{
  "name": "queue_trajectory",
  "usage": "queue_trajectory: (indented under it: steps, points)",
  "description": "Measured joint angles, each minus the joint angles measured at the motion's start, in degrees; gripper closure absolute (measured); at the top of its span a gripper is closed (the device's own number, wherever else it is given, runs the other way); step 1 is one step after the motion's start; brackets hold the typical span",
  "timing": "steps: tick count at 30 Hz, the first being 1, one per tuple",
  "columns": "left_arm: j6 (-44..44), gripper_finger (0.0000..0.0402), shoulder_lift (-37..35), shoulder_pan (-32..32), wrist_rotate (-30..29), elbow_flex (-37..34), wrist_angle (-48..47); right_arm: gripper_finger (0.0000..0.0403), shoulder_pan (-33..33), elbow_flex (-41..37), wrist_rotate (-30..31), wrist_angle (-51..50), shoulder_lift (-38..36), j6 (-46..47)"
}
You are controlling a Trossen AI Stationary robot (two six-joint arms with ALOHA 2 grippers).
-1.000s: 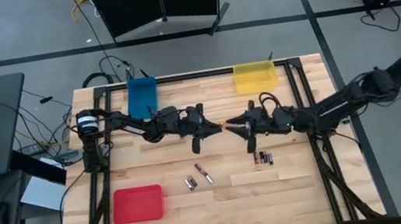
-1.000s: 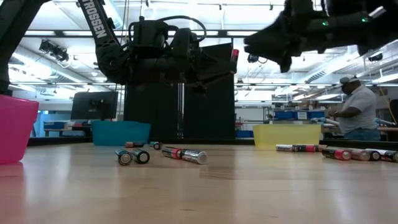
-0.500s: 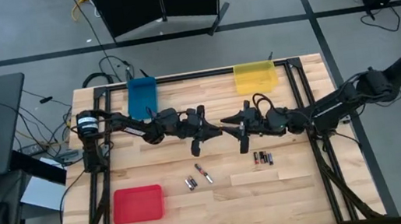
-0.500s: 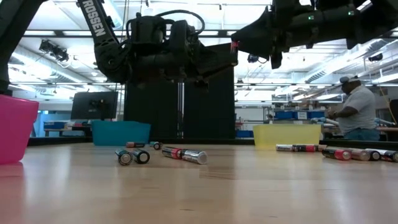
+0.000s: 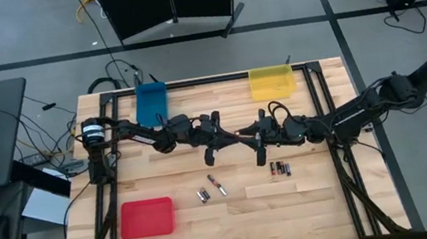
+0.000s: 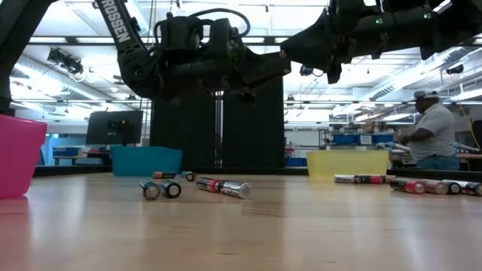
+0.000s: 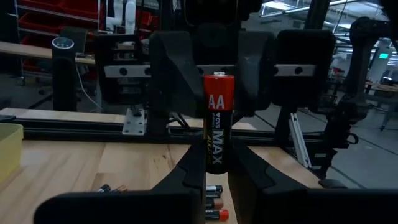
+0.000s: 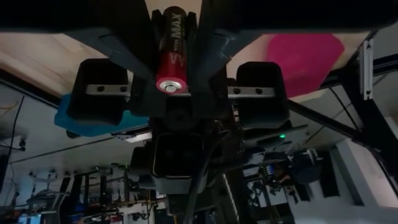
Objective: Sort batteries
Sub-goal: Put the red battery into the yellow bin
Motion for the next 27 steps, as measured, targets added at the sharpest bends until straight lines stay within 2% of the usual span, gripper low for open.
queue_trajectory:
  steps: [5, 11, 18, 23, 25, 27]
  points:
    - [0.0, 0.0356, 0.0, 0.0, 0.6, 0.2, -0.1, 0.0337, 0.0, 0.0, -0.3, 0.0, 0.0, -0.3]
    - [-0.1, 0.0356, 0.0, 0.0, 0.6, 0.2, -0.4, 0.0339, 0.0, 0.0, -0.5, -0.4, 0.0, -1.0]
    - [-0.1, 0.0284, 0.0, 0.0, 0.4, 0.3, -0.2, 0.0339, -1.4, -0.1, -1.0, -1.2, -1.3, -2.0]
    - [0.4, 0.0271, 0.0, 0.1, 0.5, 0.3, -0.3, 0.0339, -3.6, -0.1, -0.9, -1.7, -5.3, -4.5]
    - [1.7, 0.027, 0.0, 0.2, 0.6, 0.1, 0.0, 0.0339, -5.2, 0.1, -0.6, -5.6, -7.9, -5.3]
    - [2.9, 0.0269, 0.0, 0.6, 0.6, -0.3, 0.1, 0.0339, -7.4, 1.9, 1.0, -13.7, -10.7, -4.7]
